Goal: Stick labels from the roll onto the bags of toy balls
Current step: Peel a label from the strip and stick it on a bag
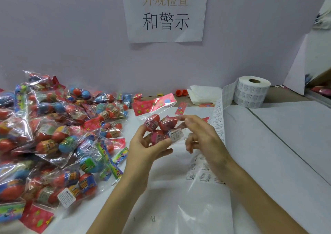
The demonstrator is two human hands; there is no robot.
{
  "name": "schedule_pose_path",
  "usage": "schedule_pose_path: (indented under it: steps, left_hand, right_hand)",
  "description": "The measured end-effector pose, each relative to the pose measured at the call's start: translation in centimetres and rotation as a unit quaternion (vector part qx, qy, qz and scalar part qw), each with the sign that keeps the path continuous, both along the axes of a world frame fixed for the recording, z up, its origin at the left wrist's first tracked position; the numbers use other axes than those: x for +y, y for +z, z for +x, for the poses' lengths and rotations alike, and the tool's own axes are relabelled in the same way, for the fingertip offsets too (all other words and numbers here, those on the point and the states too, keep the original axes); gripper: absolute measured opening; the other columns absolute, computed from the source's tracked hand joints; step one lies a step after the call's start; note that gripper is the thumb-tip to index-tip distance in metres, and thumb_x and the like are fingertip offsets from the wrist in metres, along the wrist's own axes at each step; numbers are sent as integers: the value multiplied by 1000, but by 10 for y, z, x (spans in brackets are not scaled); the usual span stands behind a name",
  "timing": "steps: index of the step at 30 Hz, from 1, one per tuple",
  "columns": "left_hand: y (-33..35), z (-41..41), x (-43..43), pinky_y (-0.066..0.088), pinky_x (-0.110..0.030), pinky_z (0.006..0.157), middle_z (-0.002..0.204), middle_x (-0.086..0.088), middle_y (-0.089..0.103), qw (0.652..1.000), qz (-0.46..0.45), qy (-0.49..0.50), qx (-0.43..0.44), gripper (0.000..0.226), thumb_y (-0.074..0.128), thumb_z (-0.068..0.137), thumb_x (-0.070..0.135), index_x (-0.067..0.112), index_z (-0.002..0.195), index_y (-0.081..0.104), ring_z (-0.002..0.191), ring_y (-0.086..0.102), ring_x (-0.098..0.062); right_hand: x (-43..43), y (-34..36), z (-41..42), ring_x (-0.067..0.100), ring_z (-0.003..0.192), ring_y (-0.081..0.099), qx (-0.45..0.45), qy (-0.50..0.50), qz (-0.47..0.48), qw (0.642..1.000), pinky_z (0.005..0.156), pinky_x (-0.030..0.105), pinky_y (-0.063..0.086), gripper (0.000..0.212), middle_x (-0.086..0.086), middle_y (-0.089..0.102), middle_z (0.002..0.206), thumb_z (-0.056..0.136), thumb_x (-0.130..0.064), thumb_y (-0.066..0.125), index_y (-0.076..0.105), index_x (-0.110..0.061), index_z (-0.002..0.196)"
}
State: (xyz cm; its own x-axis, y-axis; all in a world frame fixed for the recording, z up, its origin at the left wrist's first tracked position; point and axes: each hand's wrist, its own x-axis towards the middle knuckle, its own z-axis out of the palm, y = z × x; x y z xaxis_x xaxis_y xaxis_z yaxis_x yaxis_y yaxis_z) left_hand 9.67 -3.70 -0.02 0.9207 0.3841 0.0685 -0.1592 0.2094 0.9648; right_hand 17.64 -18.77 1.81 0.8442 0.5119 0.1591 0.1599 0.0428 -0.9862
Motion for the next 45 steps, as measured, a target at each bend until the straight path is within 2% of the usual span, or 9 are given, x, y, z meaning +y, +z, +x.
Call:
schedule_pose_path:
  steps: [7,18,25,29,32,35,37,41,45]
  left_hand:
    - [4,-3,-4,58,-45,93,110,-18,76,999,-32,-35,-1,57,82,78,17,17,131,61,103,74,-37]
    - [6,-5,2,60,-33,72,114,-11,76,995,-88,-41,28,44,73,88,33,20,129,64,103,75,-30]
    - [3,-2,0,55,-26,90,125,14,71,986,138,50,-77,40,86,72,3,37,93,82,121,63,-7]
    - [3,-4,0,47,-27,102,147,24,52,975,196,71,-70,58,84,76,-2,49,103,78,133,50,4]
    - [4,-3,1,53,-21,90,138,31,55,991,113,61,-38,55,72,92,11,50,129,62,117,61,9]
    - [7,-1,5,58,-45,86,131,0,69,994,-86,-21,64,42,60,94,43,32,134,58,105,73,-23]
    - [7,-3,5,60,-47,84,120,-8,75,991,-70,-74,91,51,65,88,54,26,130,63,102,74,-33]
    - [2,-3,-2,60,-29,75,106,-7,78,999,38,-23,14,37,80,83,21,20,119,73,100,75,-30]
    - [3,-3,1,54,-34,91,111,4,77,980,151,85,-95,35,83,79,3,28,103,79,109,70,-17]
  right_hand:
    - [2,-5,-2,20,68,70,-46,-16,-30,998,65,26,56,39,4,61,114,90,-19,76,63,-30,125]
    - [2,-4,-3,19,75,72,-67,10,-40,997,72,29,58,45,2,61,112,92,-4,70,62,-29,129]
    - [0,-2,7,30,73,72,204,8,74,976,64,35,57,28,15,71,104,105,-32,47,68,-14,113]
    - [-6,-2,12,25,82,72,190,17,103,976,70,30,58,27,14,70,108,94,-17,66,67,-10,121]
    - [-4,-4,11,18,88,73,126,-39,116,984,71,24,58,33,11,67,111,91,5,64,67,-14,118]
    - [-6,-5,13,9,95,71,64,-86,122,987,73,22,57,46,4,66,114,88,7,68,64,-21,124]
    - [-8,-4,14,13,103,70,36,-91,113,989,74,22,57,51,1,69,114,86,8,69,64,-25,126]
    - [-8,-3,15,13,97,72,6,-54,129,990,76,22,56,45,-4,75,101,88,11,66,66,-17,123]
    - [-4,-4,14,19,108,69,52,-94,71,992,89,33,58,18,2,69,115,100,-12,59,68,-18,114]
